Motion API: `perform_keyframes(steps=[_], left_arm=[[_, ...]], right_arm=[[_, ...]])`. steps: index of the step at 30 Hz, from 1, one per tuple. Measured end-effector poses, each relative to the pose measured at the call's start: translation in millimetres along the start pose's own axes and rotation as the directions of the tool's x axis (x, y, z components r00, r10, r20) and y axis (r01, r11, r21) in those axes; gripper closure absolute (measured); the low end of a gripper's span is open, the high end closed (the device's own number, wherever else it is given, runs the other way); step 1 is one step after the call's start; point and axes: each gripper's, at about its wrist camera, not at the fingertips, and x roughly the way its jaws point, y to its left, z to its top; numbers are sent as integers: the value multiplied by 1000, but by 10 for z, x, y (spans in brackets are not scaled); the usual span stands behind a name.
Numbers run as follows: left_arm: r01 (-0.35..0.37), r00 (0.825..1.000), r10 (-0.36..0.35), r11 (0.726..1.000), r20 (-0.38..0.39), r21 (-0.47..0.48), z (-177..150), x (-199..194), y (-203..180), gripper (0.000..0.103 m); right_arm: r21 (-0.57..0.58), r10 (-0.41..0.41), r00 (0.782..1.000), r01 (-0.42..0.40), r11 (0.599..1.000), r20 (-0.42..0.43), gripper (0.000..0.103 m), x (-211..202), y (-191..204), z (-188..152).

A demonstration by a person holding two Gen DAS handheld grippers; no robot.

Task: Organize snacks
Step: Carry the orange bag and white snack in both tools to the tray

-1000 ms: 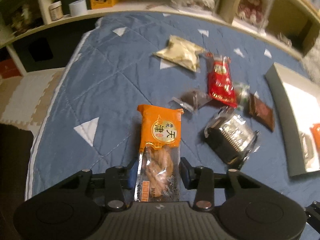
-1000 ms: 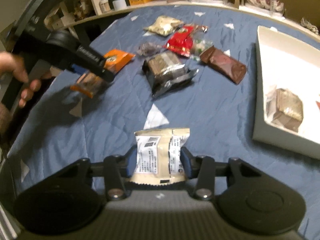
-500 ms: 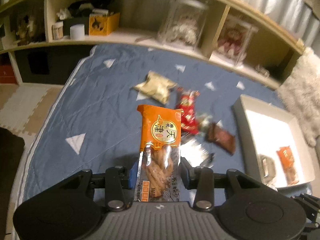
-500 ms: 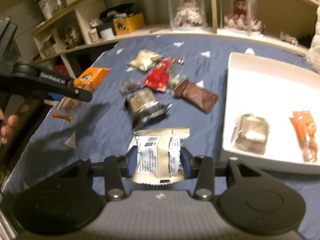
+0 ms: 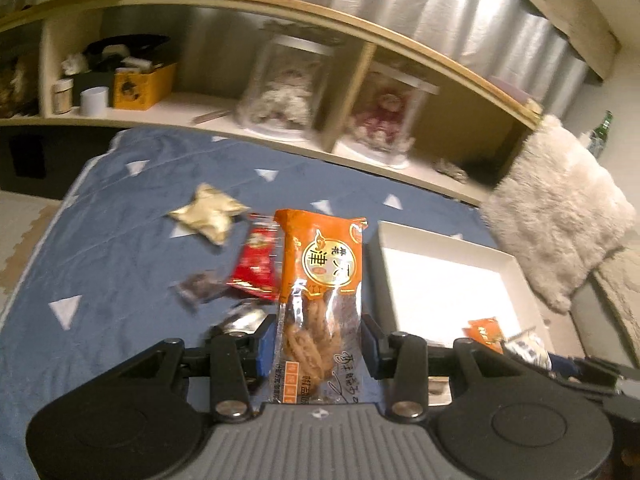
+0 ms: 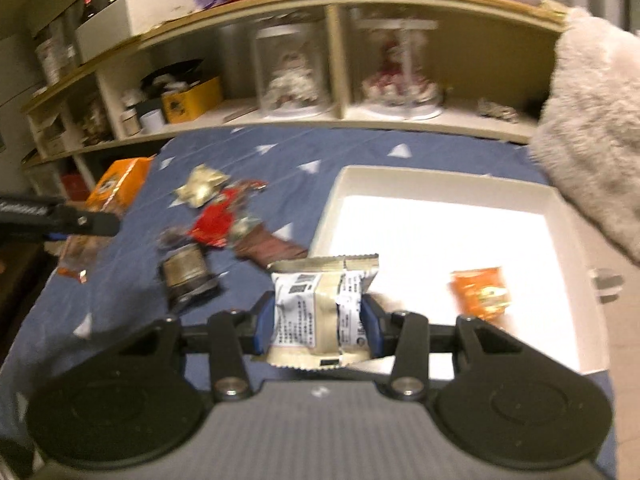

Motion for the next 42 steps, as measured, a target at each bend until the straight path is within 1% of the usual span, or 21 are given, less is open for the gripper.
perform_keyframes(steps=[5,10,14,17,20,25,27,31,38,40,42], left_arm=[[36,999,-36,999,-20,14,-5,147,-331,59],[81,996,-80,996,-46,36,-35,321,-693,59],[118,991,-116,992,-72,30,-64,505,-966,59],[148,985,-145,989,-93,24,-92,650,-1158,59],[173,979,-171,985,-110,9,-123,806,-1323,59],[206,963,-215,976,-165,-73,-220,1168,-1536,58],[202,958,-216,975,-188,-92,-268,1307,-1611,58],[171,952,-190,980,-240,-97,-343,1614,-1759,58],[154,938,-188,979,-290,-135,-410,2024,-1862,58],[139,939,-176,980,-295,-143,-450,2103,-1856,58],[104,947,-138,986,-289,-131,-476,2145,-1835,58]], right_arm=[[39,-38,999,37,999,30,52,-107,-322,37],[49,-79,995,77,996,53,52,-184,-554,35],[63,-122,991,119,991,49,52,-179,-708,23],[102,-128,990,122,987,56,52,-185,-852,8],[152,-146,988,135,979,59,52,-198,-1037,-34],[237,-172,984,159,958,37,52,-113,-1315,-96],[256,-184,983,171,951,26,52,-77,-1407,-119],[315,-220,976,209,926,-2,52,16,-1601,-164],[332,-247,968,247,910,-43,52,175,-1803,-224],[345,-244,968,250,904,-61,52,233,-1869,-257],[342,-248,966,260,903,-79,52,295,-1923,-274]])
